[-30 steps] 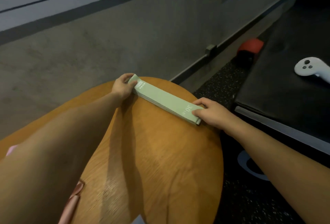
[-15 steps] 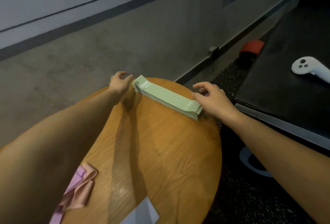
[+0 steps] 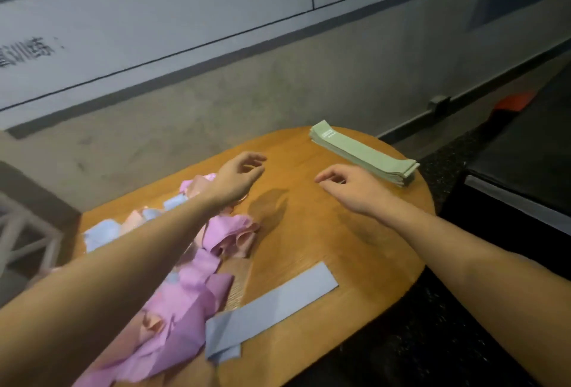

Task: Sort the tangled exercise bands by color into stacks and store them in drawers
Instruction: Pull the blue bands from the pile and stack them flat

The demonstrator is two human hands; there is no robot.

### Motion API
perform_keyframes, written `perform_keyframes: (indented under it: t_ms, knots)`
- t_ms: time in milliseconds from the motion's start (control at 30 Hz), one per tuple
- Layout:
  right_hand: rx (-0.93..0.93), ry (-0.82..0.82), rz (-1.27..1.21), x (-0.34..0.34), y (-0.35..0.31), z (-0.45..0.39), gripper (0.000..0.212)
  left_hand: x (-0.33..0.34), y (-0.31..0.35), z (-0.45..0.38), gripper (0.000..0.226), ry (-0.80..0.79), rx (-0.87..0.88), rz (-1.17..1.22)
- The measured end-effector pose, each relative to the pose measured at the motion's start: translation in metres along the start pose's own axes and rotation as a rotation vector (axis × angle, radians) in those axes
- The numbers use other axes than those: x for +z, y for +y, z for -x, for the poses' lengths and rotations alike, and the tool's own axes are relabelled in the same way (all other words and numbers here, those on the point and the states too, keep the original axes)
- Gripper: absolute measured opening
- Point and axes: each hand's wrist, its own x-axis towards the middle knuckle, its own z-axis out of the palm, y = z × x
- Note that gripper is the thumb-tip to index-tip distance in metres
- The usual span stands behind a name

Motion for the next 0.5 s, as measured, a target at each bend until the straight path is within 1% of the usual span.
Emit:
perform_keyframes:
  t_ms: [100, 233, 367, 400, 500]
  knots:
    - [-0.06, -0.096, 0.004, 0.036, -0.018, 0.013, 0.018, -0.022, -0.018, 0.054, 0.019, 0.017, 0.015, -0.025]
    - [-0.116, -0.213, 0.008, 0.086, -0.035, 0.027, 0.017, -0.046, -0.05, 0.119, 0.02, 0.025, 0.009, -0.13]
    - [-0.162, -0.255, -0.032, 0.132, -0.041, 0.038, 0.015, -0.051, -0.076, 0.171, 0.021, 0.075, -0.01, -0.223]
    - [-0.176, -0.262, -0.039, 0.143, -0.042, 0.04, 0.014, -0.051, -0.083, 0.181, 0.021, 0.083, 0.011, -0.263]
    - [-0.219, -0.28, -0.04, 0.168, -0.046, 0.042, 0.017, -0.052, -0.105, 0.201, 0.033, 0.091, 0.103, -0.398]
